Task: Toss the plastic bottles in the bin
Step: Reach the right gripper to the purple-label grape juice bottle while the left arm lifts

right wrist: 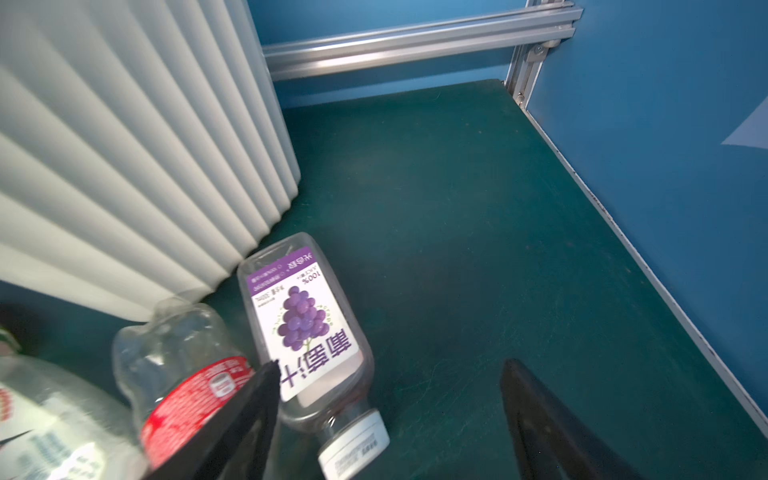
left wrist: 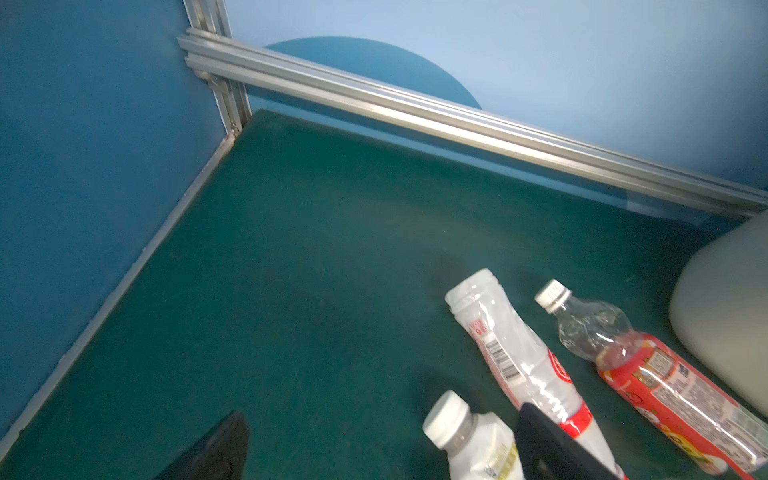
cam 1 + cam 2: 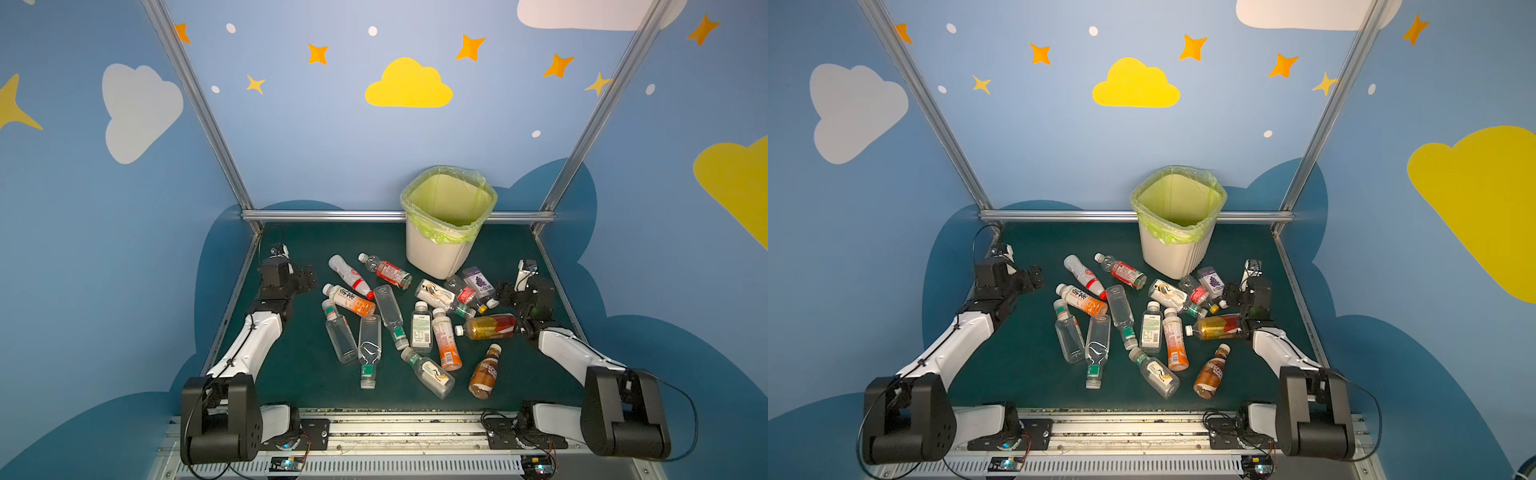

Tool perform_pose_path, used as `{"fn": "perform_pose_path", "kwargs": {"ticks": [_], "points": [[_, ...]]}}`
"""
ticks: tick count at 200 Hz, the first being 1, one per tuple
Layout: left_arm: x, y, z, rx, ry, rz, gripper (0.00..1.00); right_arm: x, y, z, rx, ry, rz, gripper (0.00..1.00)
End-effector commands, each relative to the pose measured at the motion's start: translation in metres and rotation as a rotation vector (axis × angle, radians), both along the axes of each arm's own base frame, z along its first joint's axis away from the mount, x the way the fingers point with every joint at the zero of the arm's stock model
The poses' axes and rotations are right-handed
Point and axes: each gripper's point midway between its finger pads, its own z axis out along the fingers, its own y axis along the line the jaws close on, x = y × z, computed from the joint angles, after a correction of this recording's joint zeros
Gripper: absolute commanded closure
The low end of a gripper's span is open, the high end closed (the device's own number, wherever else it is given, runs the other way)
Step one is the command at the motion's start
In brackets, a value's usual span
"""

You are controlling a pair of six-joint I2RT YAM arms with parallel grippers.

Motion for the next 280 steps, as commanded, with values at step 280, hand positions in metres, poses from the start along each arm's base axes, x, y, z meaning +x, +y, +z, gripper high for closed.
{"fn": "perform_pose_path", "kwargs": {"ticks": [280], "points": [[-0.023, -0.063, -0.014, -0.426, 0.378, -0.005, 0.01, 0.034, 0.077, -0.034, -0.003, 0.621, 0.239, 0.34]]}}
